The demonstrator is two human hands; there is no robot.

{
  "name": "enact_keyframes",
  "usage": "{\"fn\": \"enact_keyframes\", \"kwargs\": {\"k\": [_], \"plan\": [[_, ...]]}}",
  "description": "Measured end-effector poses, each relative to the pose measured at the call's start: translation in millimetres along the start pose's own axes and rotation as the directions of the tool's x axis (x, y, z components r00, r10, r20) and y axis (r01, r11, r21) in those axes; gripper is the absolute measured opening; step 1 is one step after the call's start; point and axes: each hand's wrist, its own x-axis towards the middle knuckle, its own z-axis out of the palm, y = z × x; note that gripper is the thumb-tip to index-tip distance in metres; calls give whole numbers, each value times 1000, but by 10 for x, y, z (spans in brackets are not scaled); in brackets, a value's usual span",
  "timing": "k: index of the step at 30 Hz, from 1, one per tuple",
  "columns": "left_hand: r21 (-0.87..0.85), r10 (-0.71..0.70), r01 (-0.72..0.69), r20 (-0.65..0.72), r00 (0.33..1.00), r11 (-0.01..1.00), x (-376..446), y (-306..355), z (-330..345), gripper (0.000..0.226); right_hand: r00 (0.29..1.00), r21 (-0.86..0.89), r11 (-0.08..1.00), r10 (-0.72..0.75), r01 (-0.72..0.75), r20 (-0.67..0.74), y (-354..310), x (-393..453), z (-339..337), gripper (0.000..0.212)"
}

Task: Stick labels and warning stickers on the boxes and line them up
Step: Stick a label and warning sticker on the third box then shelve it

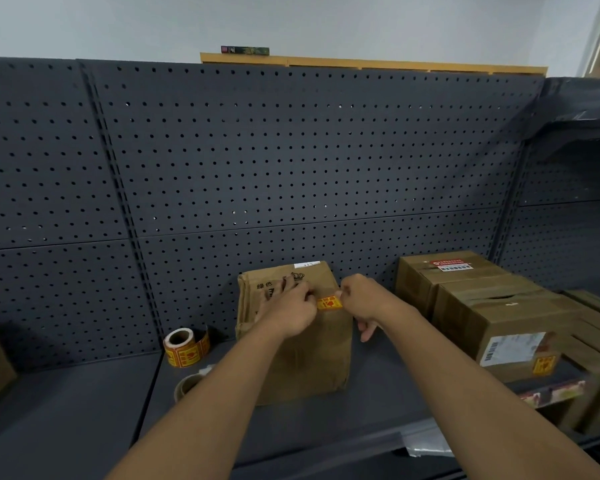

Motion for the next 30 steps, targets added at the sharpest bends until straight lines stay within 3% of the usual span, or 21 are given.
{"fn": "enact_keyframes", "kwargs": {"k": [4,11,17,27,30], "plan": [[7,-4,3,79,997,1000,-27,-18,-38,55,1000,-62,998,0,-1,-12,-22,-13,2,24],[-8,-7,8,90,996,1000,-5,0,-33,55,998,-85,996,31,-27,49,-50,-111,-78,43],[-36,-13,14,32,999,999,29,-11,12,46,998,17,998,52,-52,42,-11,-49,-24,26],[-67,-15,17,23,1000,998,54,-17,19,42,998,-140,988,58,-58,-8,-70,-44,-27,22],[-63,-31,32,27,999,998,60,-6,22,46,998,-194,980,35,-44,-52,-102,-77,-50,32]]}}
